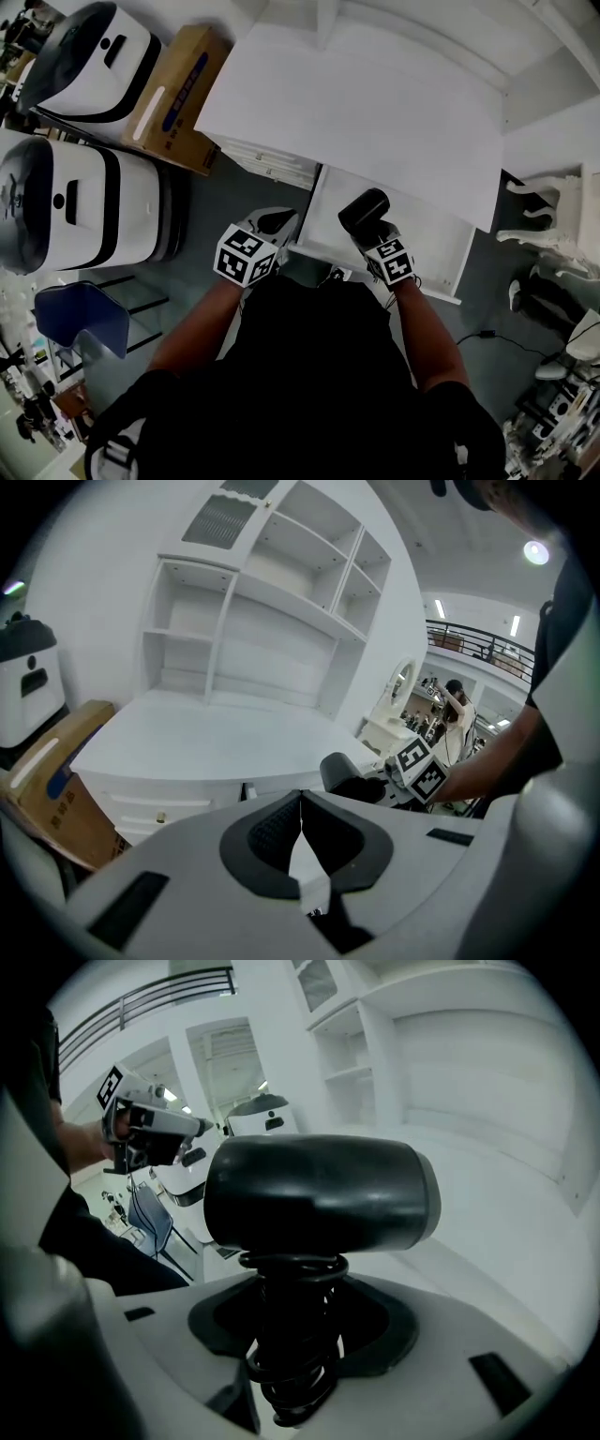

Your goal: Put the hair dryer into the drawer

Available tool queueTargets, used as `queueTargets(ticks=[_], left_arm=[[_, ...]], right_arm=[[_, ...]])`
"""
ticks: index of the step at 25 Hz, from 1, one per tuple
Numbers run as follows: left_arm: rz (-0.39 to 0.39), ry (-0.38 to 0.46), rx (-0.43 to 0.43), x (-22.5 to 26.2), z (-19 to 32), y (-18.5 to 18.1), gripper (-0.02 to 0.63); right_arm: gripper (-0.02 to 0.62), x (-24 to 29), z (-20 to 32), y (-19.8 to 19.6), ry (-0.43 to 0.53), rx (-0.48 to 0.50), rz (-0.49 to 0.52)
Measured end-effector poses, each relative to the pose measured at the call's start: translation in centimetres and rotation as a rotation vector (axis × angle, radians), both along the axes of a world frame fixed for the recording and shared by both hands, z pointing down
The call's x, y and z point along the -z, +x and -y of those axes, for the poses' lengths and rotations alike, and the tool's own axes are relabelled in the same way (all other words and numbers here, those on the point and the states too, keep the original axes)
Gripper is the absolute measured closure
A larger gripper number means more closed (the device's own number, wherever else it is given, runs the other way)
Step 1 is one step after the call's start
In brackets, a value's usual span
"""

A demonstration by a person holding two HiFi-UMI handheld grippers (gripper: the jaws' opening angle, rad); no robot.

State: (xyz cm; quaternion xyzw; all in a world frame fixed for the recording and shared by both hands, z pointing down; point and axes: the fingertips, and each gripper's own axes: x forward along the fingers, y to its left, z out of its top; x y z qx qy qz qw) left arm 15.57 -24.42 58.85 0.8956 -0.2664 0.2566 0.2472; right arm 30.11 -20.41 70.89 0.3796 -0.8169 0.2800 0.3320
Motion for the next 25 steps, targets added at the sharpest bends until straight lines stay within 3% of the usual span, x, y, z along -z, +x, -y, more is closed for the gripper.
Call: queueTargets(ticks=[7,17,25], left_arm=[[0.006,-0.005,0.056,0.0,-0.7,-1.1,0.595],[0.014,-0.005,0.144,0.4,-1.8,-4.3,0.595],[0.029,-0.004,0.173,0.7,-2.9,-6.6,0.595]], right_arm=[[0.370,-3.9,-0.1,0.1,-0.055,0.141,-0.133],[0.370,-9.5,0.3,-1.5,-0.098,0.415,-0.377],[0.370,-11.6,0.8,-2.1,-0.106,0.520,-0.478]])
